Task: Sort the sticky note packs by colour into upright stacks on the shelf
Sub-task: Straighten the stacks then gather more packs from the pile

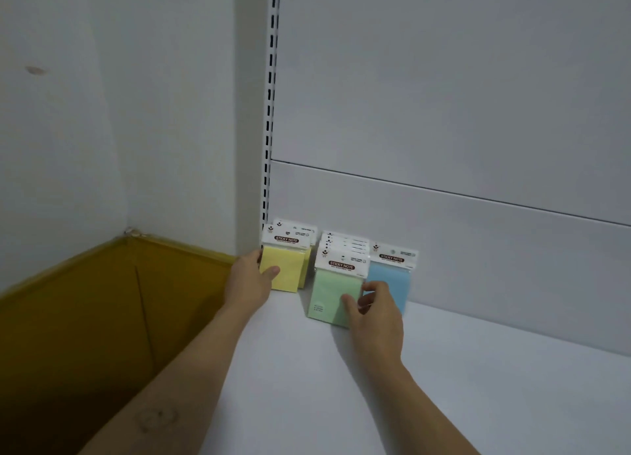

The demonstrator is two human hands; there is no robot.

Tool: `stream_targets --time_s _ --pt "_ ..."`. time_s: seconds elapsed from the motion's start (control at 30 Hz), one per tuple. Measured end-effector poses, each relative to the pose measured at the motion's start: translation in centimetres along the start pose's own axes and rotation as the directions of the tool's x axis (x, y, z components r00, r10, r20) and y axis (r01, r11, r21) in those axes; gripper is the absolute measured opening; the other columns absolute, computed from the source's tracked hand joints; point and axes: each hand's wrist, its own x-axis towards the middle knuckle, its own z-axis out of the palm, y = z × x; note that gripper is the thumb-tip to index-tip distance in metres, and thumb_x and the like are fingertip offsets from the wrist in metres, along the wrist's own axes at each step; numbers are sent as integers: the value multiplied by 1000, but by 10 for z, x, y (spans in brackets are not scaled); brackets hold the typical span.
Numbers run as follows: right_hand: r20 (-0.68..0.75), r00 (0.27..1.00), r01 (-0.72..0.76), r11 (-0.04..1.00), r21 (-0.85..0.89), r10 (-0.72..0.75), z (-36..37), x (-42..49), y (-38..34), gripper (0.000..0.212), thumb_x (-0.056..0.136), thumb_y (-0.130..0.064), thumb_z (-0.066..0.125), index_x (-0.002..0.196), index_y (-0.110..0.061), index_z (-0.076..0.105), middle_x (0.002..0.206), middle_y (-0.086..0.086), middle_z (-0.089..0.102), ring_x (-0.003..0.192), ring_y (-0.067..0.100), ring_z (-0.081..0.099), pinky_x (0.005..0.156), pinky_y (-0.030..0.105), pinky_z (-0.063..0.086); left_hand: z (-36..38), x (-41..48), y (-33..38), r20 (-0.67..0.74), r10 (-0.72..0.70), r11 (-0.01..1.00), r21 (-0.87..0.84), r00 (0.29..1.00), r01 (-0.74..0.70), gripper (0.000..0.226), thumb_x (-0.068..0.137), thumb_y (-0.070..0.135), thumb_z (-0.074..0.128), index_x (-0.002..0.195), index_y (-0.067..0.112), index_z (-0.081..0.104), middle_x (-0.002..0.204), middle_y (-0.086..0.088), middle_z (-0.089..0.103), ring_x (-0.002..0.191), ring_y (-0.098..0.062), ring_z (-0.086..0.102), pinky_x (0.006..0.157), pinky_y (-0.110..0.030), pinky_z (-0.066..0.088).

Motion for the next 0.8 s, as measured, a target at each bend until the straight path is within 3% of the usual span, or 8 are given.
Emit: stream_targets --time_s 0.2,0.43,0.8 --pt "145 989 28 988 -155 -5 -6 -3 7 52 76 -42 72 116 -29 41 98 -10 57 89 14 60 70 28 41 15 0 -1 -36 -48 988 143 998 53 26 91 34 60 108 16 60 101 -1 65 86 -16 55 69 -31 42" --pt "172 985 45 975 -218 -7 -7 0 11 33 81 -34 67 107 -26 48 94 -8 61 85 14 59 71 29 46 17 0 -4 -55 11 969 249 998 3 26 91 40 57 105 18 59 95 -1 65 80 -18 54 64 -30 40" --pt "168 986 28 967 -253 16 -5 0 10 34 83 -37 65 109 -25 48 88 -9 65 83 15 59 67 28 41 12 1 -1 -46 -10 980 201 999 19 34 89 39 61 115 18 59 104 -1 69 92 -21 61 68 -29 42"
